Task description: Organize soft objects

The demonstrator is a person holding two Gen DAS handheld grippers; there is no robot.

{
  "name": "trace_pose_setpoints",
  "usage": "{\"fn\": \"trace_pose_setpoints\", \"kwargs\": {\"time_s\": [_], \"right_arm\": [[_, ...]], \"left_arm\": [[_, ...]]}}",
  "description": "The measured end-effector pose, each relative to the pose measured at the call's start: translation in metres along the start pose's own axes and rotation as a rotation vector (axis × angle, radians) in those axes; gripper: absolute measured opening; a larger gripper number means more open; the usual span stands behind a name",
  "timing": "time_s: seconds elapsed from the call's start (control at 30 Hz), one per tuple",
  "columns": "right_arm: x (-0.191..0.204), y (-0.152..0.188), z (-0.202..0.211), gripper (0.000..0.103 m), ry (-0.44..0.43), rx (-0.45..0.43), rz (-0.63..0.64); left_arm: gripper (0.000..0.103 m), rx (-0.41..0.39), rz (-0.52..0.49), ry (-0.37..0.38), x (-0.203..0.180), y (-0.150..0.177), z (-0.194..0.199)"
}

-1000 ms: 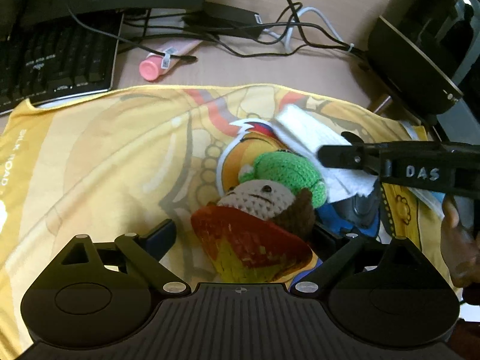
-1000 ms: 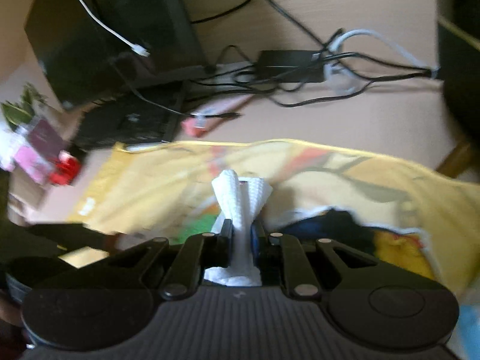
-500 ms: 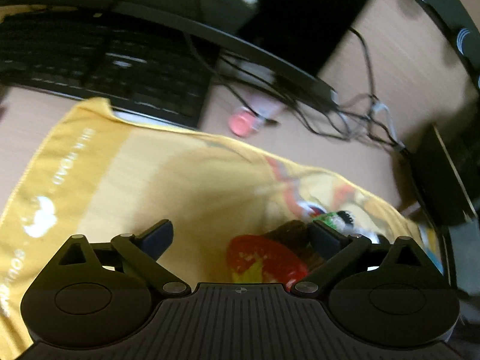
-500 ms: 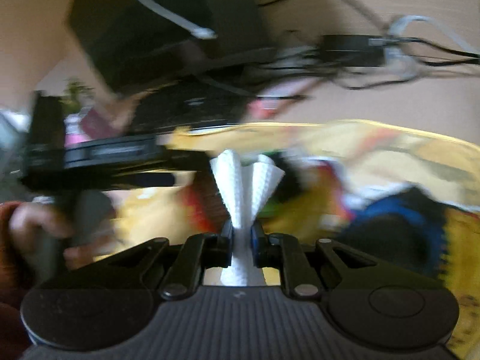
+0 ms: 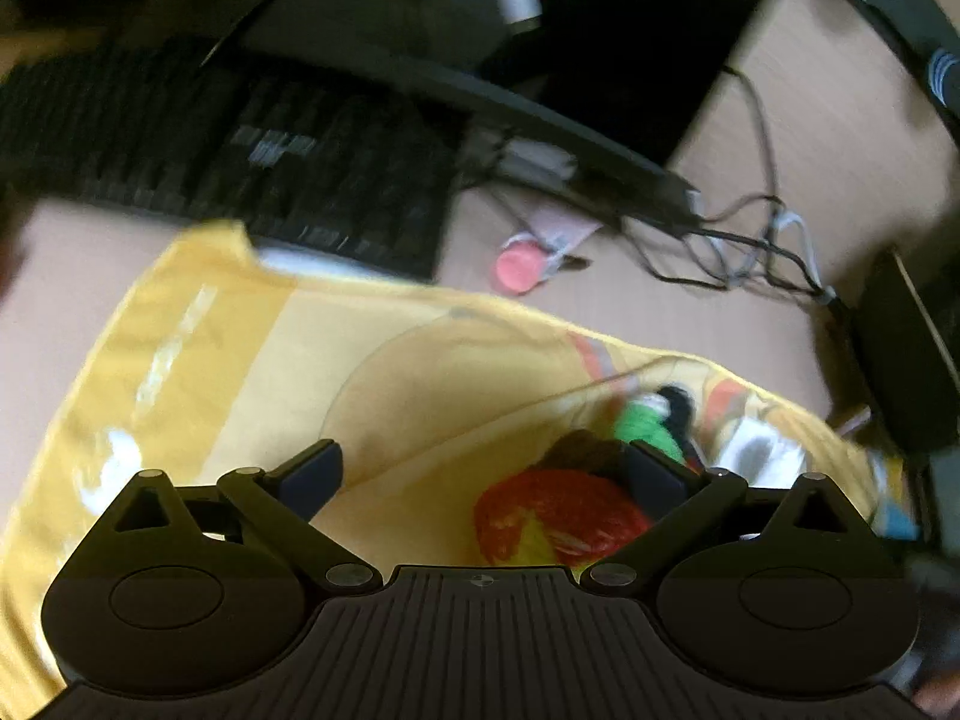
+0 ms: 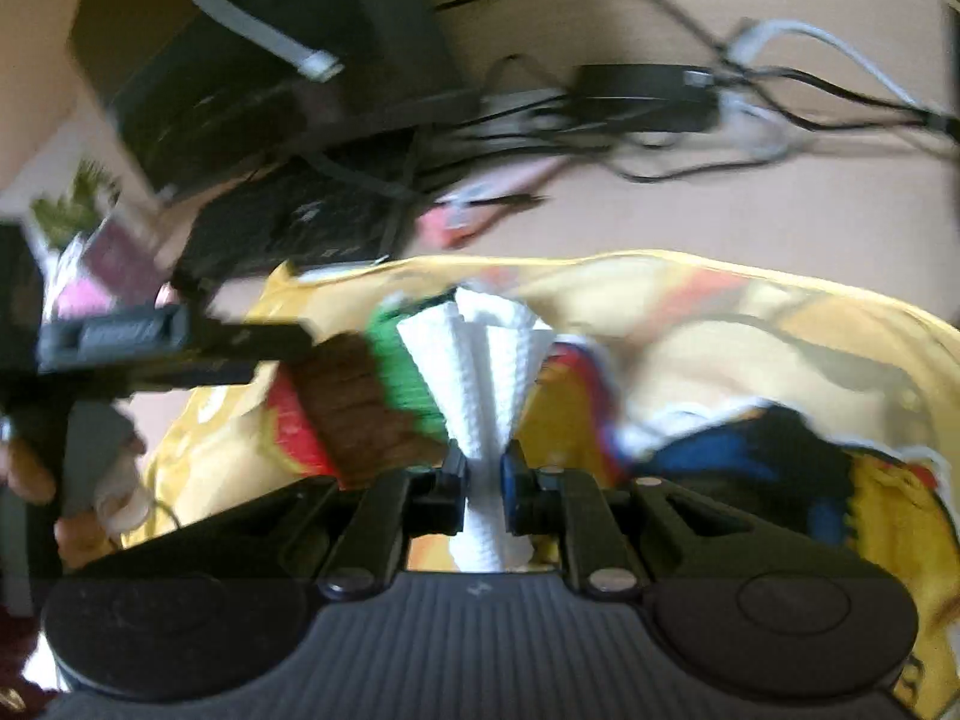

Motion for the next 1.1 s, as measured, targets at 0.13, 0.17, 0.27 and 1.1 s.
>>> {"fn": "trace_pose_setpoints", "kwargs": {"time_s": [0.13, 0.17, 0.27, 1.1], "right_arm": [[-0.031, 0.004, 0.027, 0.013, 0.076, -0.044, -0.042], [-0.037, 0.006, 0.034, 0.013, 0.093, -0.051, -0.05], [-0.05, 0.017, 0.053, 0.013, 0.134, -0.059, -0.06], [-0.062, 0.061, 0.072, 0.018, 0.369, 0.038, 0.065]], "left_arm": [[0.103, -0.033, -0.355, 0.012, -0.044, 0.021, 0.005], [0.103, -0.031, -0.436, -0.01, -0.052, 0.028, 0.001], [0.103, -0.064, -0.652, -0.131, -0.066, 0.044, -0.017], [0.06, 0.059, -0.273, 0.106, -0.076, 0.021, -0.006]]}}
Point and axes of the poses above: each gripper's, at about its wrist camera, not at the fingertips, and z roughly against the way its jaws point, x to its left, y to its underside, the point moved 10 cm from there along -z, roughly the way its jaws point, and after that the axes turned 15 degrees about z, right-handed, at the moved point
